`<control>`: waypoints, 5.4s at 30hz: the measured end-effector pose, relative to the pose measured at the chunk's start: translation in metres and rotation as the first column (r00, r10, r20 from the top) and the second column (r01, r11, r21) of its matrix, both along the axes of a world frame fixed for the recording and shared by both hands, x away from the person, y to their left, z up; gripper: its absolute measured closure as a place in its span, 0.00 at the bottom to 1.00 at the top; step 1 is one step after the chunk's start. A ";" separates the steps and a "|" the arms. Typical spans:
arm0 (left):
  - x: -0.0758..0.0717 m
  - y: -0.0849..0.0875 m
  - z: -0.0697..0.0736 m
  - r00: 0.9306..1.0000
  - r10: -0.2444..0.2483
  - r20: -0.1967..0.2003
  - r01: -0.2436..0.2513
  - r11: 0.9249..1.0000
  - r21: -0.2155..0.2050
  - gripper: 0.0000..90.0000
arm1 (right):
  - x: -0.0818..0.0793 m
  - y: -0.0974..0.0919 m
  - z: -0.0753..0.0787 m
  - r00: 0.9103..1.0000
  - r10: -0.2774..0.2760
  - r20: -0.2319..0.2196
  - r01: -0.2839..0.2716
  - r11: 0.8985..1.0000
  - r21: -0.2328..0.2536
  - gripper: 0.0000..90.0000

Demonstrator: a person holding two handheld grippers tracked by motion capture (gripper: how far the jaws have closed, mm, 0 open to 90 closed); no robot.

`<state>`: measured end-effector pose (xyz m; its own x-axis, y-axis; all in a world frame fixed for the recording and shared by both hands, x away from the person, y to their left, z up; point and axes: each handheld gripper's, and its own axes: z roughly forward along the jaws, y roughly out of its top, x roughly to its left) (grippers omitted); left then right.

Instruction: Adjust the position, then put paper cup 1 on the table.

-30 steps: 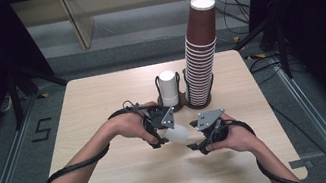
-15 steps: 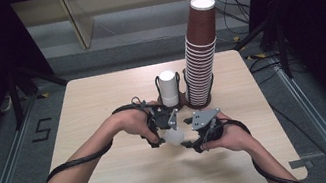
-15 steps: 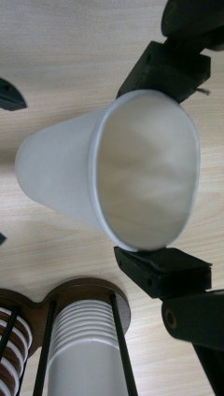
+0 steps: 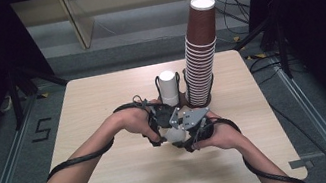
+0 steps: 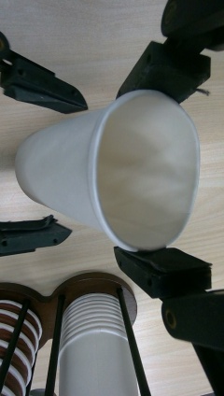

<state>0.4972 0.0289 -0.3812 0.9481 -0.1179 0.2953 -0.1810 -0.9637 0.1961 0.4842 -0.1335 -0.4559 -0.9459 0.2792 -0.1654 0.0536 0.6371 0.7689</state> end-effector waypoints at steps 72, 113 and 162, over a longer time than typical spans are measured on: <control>-0.009 0.066 -0.038 0.972 0.226 -0.065 -0.225 0.812 -0.538 0.10 | -0.006 -0.053 -0.012 0.981 -0.193 0.034 0.179 0.953 0.246 0.37; -0.026 0.106 -0.085 0.829 0.487 -0.275 -0.505 0.439 -0.744 0.09 | -0.023 -0.110 -0.025 0.878 -0.469 -0.092 0.467 0.800 0.377 0.37; -0.028 0.104 -0.088 0.831 0.484 -0.275 -0.505 0.447 -0.739 0.09 | -0.022 -0.094 -0.039 0.897 -0.432 -0.095 0.442 0.885 0.144 0.37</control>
